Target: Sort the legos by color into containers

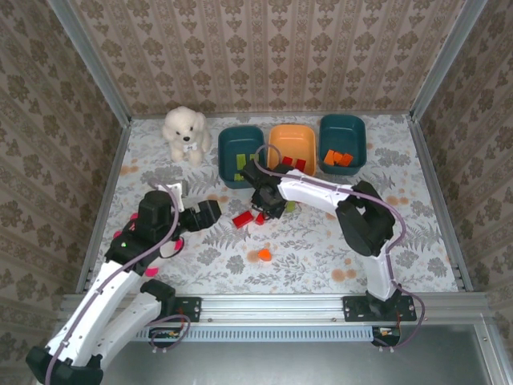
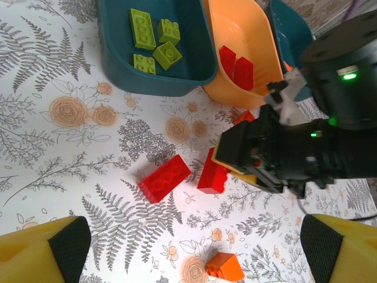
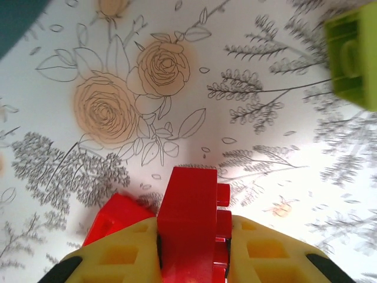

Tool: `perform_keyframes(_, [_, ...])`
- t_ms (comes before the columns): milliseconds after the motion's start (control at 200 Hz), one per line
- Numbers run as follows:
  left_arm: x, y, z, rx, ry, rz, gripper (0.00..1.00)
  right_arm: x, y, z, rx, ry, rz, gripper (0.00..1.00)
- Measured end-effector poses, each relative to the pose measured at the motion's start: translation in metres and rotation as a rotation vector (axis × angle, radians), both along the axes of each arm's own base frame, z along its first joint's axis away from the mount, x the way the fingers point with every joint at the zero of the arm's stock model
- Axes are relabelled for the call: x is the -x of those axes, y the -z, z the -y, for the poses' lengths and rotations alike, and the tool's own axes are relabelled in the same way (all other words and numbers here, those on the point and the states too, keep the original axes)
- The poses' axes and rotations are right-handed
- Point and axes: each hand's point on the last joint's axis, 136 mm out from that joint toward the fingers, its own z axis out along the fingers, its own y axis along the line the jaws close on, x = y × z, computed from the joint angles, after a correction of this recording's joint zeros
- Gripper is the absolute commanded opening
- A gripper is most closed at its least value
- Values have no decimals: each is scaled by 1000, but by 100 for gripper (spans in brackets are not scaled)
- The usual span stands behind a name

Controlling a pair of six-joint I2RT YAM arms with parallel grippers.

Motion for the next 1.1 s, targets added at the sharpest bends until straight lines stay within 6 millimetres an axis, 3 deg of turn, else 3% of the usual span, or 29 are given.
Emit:
perform_keyframes(115, [-9, 7, 7, -5, 9, -21, 95, -7, -31, 13, 9, -39, 60, 19])
perform_keyframes(210, [-19, 14, 17, -17, 27, -53, 95, -26, -59, 30, 20, -62, 126, 19])
perform_keyframes(345, [-41, 17, 38, -32, 68, -82, 95, -74, -90, 71, 59, -64, 229, 19])
perform_keyframes(490, [-73, 14, 64, -28, 103, -88, 95, -135, -107, 110, 106, -55, 308, 19])
perform_keyframes(615, [-104, 14, 89, -34, 137, -93, 95, -186, -94, 133, 156, -69, 336, 19])
perform_keyframes(805, [-143, 18, 122, -42, 187, -91, 93, -248, -56, 141, 200, -107, 348, 20])
perform_keyframes(925, [-157, 27, 138, -49, 213, -100, 92, -262, -30, 147, 216, -117, 319, 24])
perform_keyframes(1100, [-162, 40, 153, -65, 247, -121, 91, -258, -2, 157, 228, -118, 244, 40])
